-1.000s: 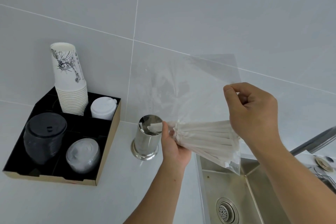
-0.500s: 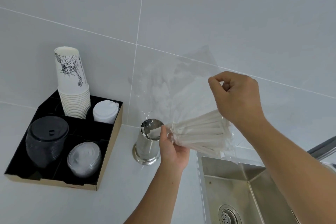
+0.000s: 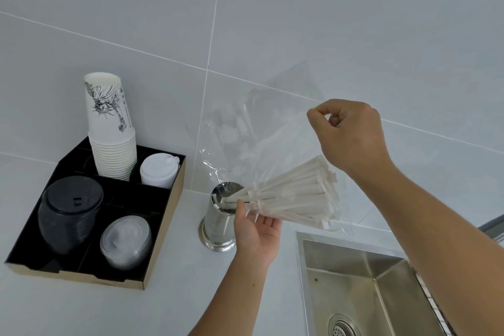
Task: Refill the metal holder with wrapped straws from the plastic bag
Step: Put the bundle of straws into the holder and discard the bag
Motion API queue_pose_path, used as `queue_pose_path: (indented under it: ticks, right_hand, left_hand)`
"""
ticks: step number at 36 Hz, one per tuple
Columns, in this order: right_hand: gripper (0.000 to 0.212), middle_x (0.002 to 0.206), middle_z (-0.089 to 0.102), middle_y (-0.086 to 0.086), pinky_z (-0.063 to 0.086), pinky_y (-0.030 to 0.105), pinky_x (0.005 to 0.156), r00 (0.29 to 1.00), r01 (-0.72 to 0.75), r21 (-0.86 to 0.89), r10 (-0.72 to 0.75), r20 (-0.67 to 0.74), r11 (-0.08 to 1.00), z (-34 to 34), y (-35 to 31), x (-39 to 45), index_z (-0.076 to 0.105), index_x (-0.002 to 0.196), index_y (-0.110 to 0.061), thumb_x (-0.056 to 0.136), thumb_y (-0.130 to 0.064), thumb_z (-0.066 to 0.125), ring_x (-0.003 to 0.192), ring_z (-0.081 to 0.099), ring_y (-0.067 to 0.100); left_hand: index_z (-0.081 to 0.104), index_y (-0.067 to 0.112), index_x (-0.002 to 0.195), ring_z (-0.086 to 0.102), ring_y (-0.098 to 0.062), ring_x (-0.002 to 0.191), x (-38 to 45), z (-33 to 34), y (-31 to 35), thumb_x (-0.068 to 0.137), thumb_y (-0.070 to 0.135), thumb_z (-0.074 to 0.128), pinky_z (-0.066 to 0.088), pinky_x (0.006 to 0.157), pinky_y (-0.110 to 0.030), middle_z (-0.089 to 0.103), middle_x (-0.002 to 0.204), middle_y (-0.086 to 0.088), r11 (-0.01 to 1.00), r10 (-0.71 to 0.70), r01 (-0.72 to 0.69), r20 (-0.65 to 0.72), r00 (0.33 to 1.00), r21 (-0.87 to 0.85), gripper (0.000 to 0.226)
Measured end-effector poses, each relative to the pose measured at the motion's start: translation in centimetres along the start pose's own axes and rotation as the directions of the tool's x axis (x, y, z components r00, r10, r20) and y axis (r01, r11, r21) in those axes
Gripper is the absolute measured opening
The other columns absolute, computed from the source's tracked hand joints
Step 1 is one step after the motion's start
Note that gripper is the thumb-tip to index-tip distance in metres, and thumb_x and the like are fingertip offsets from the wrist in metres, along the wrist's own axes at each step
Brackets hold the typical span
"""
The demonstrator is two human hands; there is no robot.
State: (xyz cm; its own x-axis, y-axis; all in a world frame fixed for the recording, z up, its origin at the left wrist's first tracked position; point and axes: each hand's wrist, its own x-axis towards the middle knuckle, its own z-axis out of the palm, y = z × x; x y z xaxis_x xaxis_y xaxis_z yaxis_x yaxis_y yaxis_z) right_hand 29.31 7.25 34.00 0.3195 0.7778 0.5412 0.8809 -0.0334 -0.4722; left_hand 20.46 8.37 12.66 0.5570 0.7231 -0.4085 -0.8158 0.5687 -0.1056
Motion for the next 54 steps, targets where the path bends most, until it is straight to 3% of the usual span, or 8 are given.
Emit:
queue_pose_path:
  ticks: [7, 15, 23, 27, 36, 41, 47, 54]
  right_hand:
    - [0.019, 0.04, 0.049, -0.021, 0.036, 0.018, 0.05, 0.999, 0.036, -0.026, -0.035, 0.036, 0.999, 0.6, -0.4, 0.5, 0.069, 0.072, -0.029, 0.089, -0.029, 0.059, 0.043, 0.048, 0.003]
    - [0.019, 0.036, 0.047, -0.011, 0.036, 0.018, 0.048, 0.998, 0.015, -0.038, -0.013, 0.067, 0.999, 1.1, -0.7, 1.0, 0.07, 0.072, -0.027, 0.088, -0.029, 0.059, 0.04, 0.047, 0.004]
    - [0.02, 0.036, 0.047, -0.013, 0.035, 0.018, 0.047, 0.997, 0.048, -0.033, -0.046, 0.058, 0.998, 1.4, -1.0, 1.7, 0.072, 0.074, -0.025, 0.088, -0.028, 0.059, 0.041, 0.047, 0.003]
    - [0.02, 0.039, 0.05, -0.021, 0.035, 0.013, 0.043, 0.995, 0.071, -0.054, -0.067, 0.07, 0.996, 1.2, -0.9, 1.9, 0.07, 0.072, -0.027, 0.088, -0.029, 0.059, 0.042, 0.049, 0.001]
    - [0.018, 0.044, 0.046, -0.006, 0.032, 0.01, 0.042, 0.985, 0.117, -0.075, -0.106, 0.139, 0.99, 0.1, -1.2, 2.8, 0.071, 0.073, -0.024, 0.088, -0.028, 0.063, 0.043, 0.044, 0.009]
    - [0.017, 0.044, 0.048, -0.008, 0.035, 0.017, 0.048, 0.978, 0.149, -0.072, -0.136, 0.161, 0.986, -0.3, -1.5, 3.4, 0.071, 0.073, -0.025, 0.088, -0.029, 0.063, 0.043, 0.047, 0.003]
    - [0.017, 0.039, 0.05, -0.022, 0.03, 0.005, 0.041, 0.973, 0.157, -0.064, -0.143, 0.181, 0.986, 1.2, -1.4, 3.9, 0.069, 0.073, -0.028, 0.089, -0.031, 0.062, 0.042, 0.049, 0.001]
    - [0.016, 0.037, 0.05, -0.016, 0.036, 0.017, 0.048, 0.952, 0.186, -0.095, -0.156, 0.263, 0.978, 3.7, -1.7, 4.3, 0.071, 0.084, -0.028, 0.093, -0.03, 0.058, 0.041, 0.05, 0.002]
  left_hand:
    - [0.056, 0.002, 0.128, 0.073, -0.027, 0.093, -0.1, -0.3, 0.0, 0.091, 0.042, 0.062, 0.062, 0.073, -0.041, 0.071, 0.107, -0.015, 1.0, -0.003, 0.003, -0.029, 1.0, -0.013, 0.055]
    - [0.061, 0.002, 0.121, 0.073, -0.027, 0.093, -0.5, -0.3, -0.1, 0.093, 0.041, 0.059, 0.062, 0.072, -0.041, 0.075, 0.102, -0.015, 1.0, -0.005, 0.005, -0.028, 1.0, -0.003, 0.048]
    - [0.058, 0.0, 0.128, 0.07, -0.028, 0.103, -0.6, 0.2, 0.3, 0.095, 0.033, 0.058, 0.062, 0.075, -0.039, 0.067, 0.122, -0.017, 1.0, 0.005, -0.004, -0.035, 0.999, 0.02, 0.047]
    - [0.057, -0.003, 0.127, 0.068, -0.028, 0.101, -0.6, 0.3, 0.4, 0.095, 0.031, 0.059, 0.062, 0.073, -0.04, 0.069, 0.113, -0.017, 1.0, -0.003, 0.005, -0.05, 0.999, 0.028, 0.046]
    - [0.064, -0.001, 0.118, 0.074, -0.025, 0.091, -1.4, -0.3, -0.4, 0.093, 0.026, 0.062, 0.061, 0.068, -0.037, 0.074, 0.105, -0.015, 0.999, -0.04, 0.04, -0.007, 0.999, 0.034, 0.037]
    - [0.067, 0.003, 0.112, 0.073, -0.024, 0.096, -1.9, -0.3, -0.9, 0.092, 0.024, 0.063, 0.061, 0.069, -0.038, 0.074, 0.107, -0.014, 0.998, -0.057, 0.056, 0.021, 0.998, 0.024, 0.029]
    - [0.063, 0.006, 0.108, 0.073, -0.023, 0.096, -1.7, 0.0, -0.5, 0.093, 0.023, 0.063, 0.062, 0.067, -0.036, 0.075, 0.102, -0.014, 0.999, -0.054, 0.054, 0.011, 0.998, 0.007, 0.023]
    - [0.057, 0.001, 0.119, 0.074, -0.024, 0.093, -1.2, -0.1, 0.3, 0.092, 0.027, 0.063, 0.062, 0.068, -0.037, 0.074, 0.106, -0.016, 1.0, -0.026, 0.026, -0.032, 0.999, 0.011, 0.038]
